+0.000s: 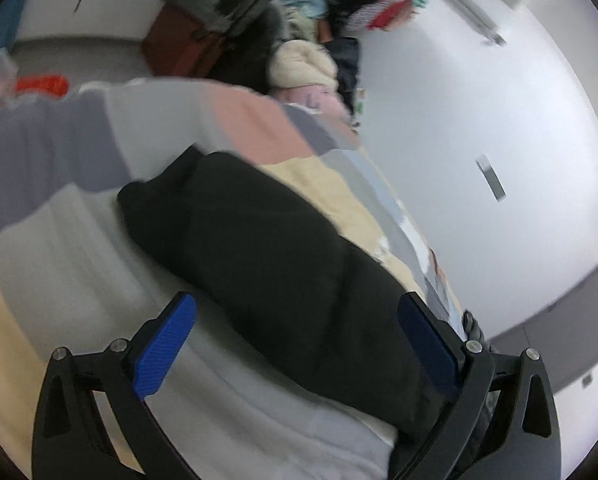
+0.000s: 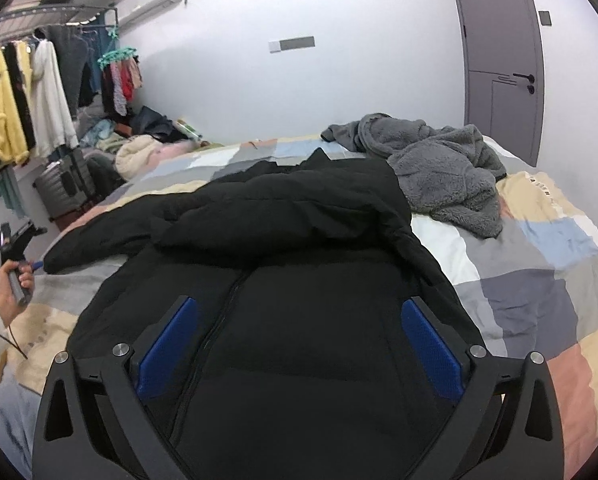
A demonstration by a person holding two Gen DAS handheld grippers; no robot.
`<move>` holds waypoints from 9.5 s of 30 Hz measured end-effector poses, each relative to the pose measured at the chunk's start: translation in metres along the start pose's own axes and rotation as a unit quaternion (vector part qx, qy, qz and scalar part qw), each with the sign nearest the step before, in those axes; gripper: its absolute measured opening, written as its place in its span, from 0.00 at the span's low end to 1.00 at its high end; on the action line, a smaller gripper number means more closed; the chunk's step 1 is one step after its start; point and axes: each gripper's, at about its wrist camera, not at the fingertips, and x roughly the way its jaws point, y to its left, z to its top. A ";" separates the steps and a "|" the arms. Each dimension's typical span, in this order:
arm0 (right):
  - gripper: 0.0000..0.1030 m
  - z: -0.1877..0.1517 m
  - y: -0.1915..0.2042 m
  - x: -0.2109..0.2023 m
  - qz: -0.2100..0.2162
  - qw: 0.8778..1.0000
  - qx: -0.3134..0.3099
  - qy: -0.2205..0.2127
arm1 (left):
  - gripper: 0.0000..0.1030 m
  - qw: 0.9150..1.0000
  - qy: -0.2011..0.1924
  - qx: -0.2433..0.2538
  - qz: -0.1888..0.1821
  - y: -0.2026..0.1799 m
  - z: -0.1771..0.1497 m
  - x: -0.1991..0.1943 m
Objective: Fold large clothes
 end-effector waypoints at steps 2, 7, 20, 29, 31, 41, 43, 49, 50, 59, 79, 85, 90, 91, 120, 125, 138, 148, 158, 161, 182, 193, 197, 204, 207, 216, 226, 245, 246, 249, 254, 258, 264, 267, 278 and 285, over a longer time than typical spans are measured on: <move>0.99 0.003 0.003 0.010 0.000 1.000 0.002 0.011 | 0.95 1.000 0.003 -0.018 0.000 0.012 0.002 0.015; 0.99 0.005 0.009 0.023 -0.006 1.000 0.003 0.024 | 0.93 0.999 0.003 -0.046 0.005 0.028 0.010 0.052; 0.99 0.012 0.002 0.034 -0.049 0.998 0.023 0.029 | 0.26 0.997 -0.044 0.012 0.065 0.006 0.027 0.059; 0.99 0.010 -0.001 0.016 -0.027 0.999 0.011 0.015 | 0.11 0.983 -0.116 0.089 0.113 -0.056 0.037 -0.015; 0.99 0.009 -0.004 0.010 -0.022 1.000 0.006 0.010 | 0.10 0.976 -0.133 0.120 0.125 -0.081 0.035 -0.032; 1.00 0.006 -0.025 -0.020 -0.008 1.000 0.006 -0.020 | 0.09 0.953 -0.158 0.233 0.114 -0.208 0.013 -0.098; 1.00 0.007 -0.028 -0.024 -0.007 1.000 0.006 -0.027 | 0.09 0.946 -0.160 0.261 0.104 -0.239 0.003 -0.110; 1.00 0.007 -0.039 -0.035 0.001 0.999 0.010 -0.042 | 0.09 0.921 -0.167 0.342 0.087 -0.317 -0.041 -0.133; 1.00 0.007 -0.042 -0.037 0.001 0.999 0.013 -0.043 | 0.09 0.914 -0.167 0.362 0.081 -0.334 -0.054 -0.135; 1.00 0.010 -0.065 -0.048 -0.015 0.998 0.028 -0.054 | 0.10 0.864 -0.156 0.479 0.009 -0.431 -0.183 -0.131; 1.00 0.005 -0.111 -0.035 0.002 0.996 0.079 -0.047 | 0.10 0.818 0.014 0.570 -0.068 -0.483 -0.450 0.002; 1.00 0.009 -0.132 -0.021 0.000 0.994 0.092 -0.056 | 0.10 0.819 0.057 0.569 -0.039 -0.471 -0.482 0.046; 1.00 0.012 -0.140 -0.004 0.001 0.994 0.094 -0.050 | 0.10 0.816 0.068 0.573 -0.031 -0.469 -0.490 0.059; 1.00 0.012 -0.139 0.000 0.004 0.995 0.091 -0.046 | 0.10 0.819 0.071 0.569 -0.033 -0.469 -0.489 0.059; 1.00 0.085 -0.074 0.042 0.112 0.993 0.017 -0.034 | 0.80 0.910 0.027 0.414 -0.020 -0.339 -0.300 -0.049; 0.97 0.119 -0.082 0.112 0.116 0.992 0.056 -0.005 | 0.80 0.923 0.029 0.384 -0.011 -0.333 -0.275 -0.008; 0.31 0.122 -0.061 0.213 0.096 0.995 -0.014 0.032 | 0.80 0.907 0.046 0.420 0.000 -0.323 -0.283 0.053; 0.24 0.113 -0.046 0.232 0.021 0.996 -0.079 0.039 | 0.80 0.889 0.047 0.454 0.028 -0.341 -0.293 0.083; 0.26 0.104 -0.046 0.274 0.041 0.996 -0.061 0.059 | 0.80 0.888 0.075 0.452 0.038 -0.330 -0.302 0.103; 0.26 0.105 -0.048 0.272 0.047 0.996 -0.054 0.063 | 0.80 0.887 0.075 0.455 0.038 -0.331 -0.303 0.100; 0.67 0.063 -0.115 0.177 0.024 0.989 -0.064 0.129 | 0.87 0.849 0.126 0.501 0.108 -0.268 -0.286 0.058; 0.66 0.057 -0.091 0.204 -0.056 0.986 -0.129 0.095 | 0.88 0.854 0.049 0.499 0.140 -0.269 -0.283 0.075; 0.66 0.072 -0.100 0.198 -0.057 0.992 -0.095 0.056 | 0.88 0.882 0.026 0.452 0.129 -0.266 -0.263 0.070; 0.75 0.071 -0.134 0.223 -0.056 0.996 -0.050 0.051 | 0.89 0.902 0.008 0.408 0.144 -0.254 -0.251 0.087; 0.78 0.062 -0.142 0.235 -0.042 0.996 -0.023 0.074 | 0.89 0.905 0.029 0.401 0.142 -0.251 -0.252 0.096; 0.78 0.062 -0.136 0.197 -0.017 0.995 0.004 0.095 | 0.89 0.894 0.056 0.430 0.115 -0.261 -0.266 0.057; 0.78 0.097 -0.104 0.063 0.018 1.000 -0.010 -0.003 | 0.89 0.904 0.020 0.425 0.049 -0.309 -0.256 -0.068; 0.80 0.166 -0.094 -0.197 0.077 0.989 -0.027 -0.127 | 0.92 0.931 -0.029 0.364 -0.005 -0.246 -0.137 -0.328; 0.80 0.163 -0.103 -0.198 0.074 0.990 -0.023 -0.119 | 0.92 0.933 -0.019 0.359 -0.005 -0.236 -0.136 -0.326; 0.80 0.144 -0.128 -0.192 0.078 0.993 0.000 -0.088 | 0.92 0.942 0.031 0.333 -0.022 -0.197 -0.137 -0.306; 0.81 0.084 -0.168 -0.154 0.085 0.995 0.056 -0.018 | 0.92 0.953 0.118 0.272 -0.061 -0.141 -0.162 -0.243; 0.81 0.018 -0.190 -0.103 0.101 0.988 0.099 0.055 | 0.92 0.951 0.185 0.239 -0.069 -0.100 -0.199 -0.185; 0.81 -0.073 -0.206 -0.037 0.119 0.967 0.166 0.152 | 0.92 0.939 0.268 0.203 -0.067 -0.056 -0.249 -0.126; 0.81 -0.103 -0.206 -0.012 0.131 0.956 0.193 0.179 | 0.92 0.932 0.293 0.199 -0.076 -0.046 -0.267 -0.110; 0.82 -0.115 -0.179 0.010 0.242 0.930 0.209 0.183 | 0.92 0.909 0.353 0.153 -0.161 -0.047 -0.301 -0.093; 0.83 -0.139 -0.178 0.021 0.226 0.926 0.210 0.219 | 0.91 0.906 0.360 0.169 -0.145 -0.049 -0.316 -0.091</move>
